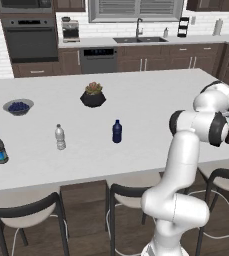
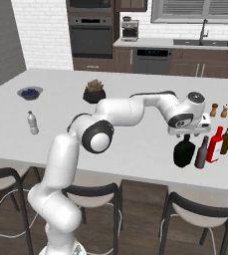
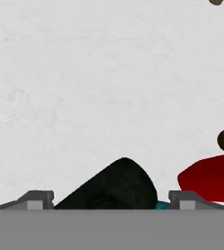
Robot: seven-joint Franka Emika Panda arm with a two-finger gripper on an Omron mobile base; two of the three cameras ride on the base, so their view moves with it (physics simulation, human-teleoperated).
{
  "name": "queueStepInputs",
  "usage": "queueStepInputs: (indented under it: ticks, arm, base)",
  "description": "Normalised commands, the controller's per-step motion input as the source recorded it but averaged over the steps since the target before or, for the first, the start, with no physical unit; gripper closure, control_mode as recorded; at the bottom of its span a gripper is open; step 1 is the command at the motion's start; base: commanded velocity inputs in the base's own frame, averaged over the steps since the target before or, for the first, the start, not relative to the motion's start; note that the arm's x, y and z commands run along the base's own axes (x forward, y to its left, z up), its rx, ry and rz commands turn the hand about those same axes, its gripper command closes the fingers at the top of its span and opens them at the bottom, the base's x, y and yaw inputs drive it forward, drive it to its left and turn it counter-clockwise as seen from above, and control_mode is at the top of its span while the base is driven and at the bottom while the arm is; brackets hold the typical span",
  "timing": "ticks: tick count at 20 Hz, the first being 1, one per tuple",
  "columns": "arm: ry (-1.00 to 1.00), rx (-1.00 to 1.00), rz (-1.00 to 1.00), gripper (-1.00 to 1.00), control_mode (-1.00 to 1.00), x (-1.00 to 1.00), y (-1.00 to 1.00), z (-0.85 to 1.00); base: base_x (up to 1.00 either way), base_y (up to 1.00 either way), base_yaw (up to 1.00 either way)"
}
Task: Move the plastic bottles in the middle to the plastics group, and the glass bottles in the middle to the glass group.
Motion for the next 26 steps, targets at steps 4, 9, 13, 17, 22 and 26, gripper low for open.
queueStepInputs:
  ticks: [4,9,13,17,22,26]
  arm:
    - [0.00,0.00,0.00,-1.00,-1.00,-0.12,0.00,0.00]
    - [0.00,0.00,0.00,-1.00,-1.00,-0.20,0.01,0.01]
    - [0.00,0.00,0.00,-1.00,-1.00,-0.32,0.12,0.14]
    - [0.00,0.00,0.00,-1.00,-1.00,-0.31,0.21,0.14]
    - [0.00,0.00,0.01,-1.00,-1.00,-0.35,0.39,0.22]
    - [0.00,-0.02,0.03,-1.00,-1.00,-0.33,0.63,0.19]
  base:
    - [0.00,0.00,0.00]
    - [0.00,0.00,0.00]
    - [0.00,0.00,0.00]
    - [0.00,0.00,0.00]
    - [0.00,0.00,0.00]
    - [0.00,0.00,0.00]
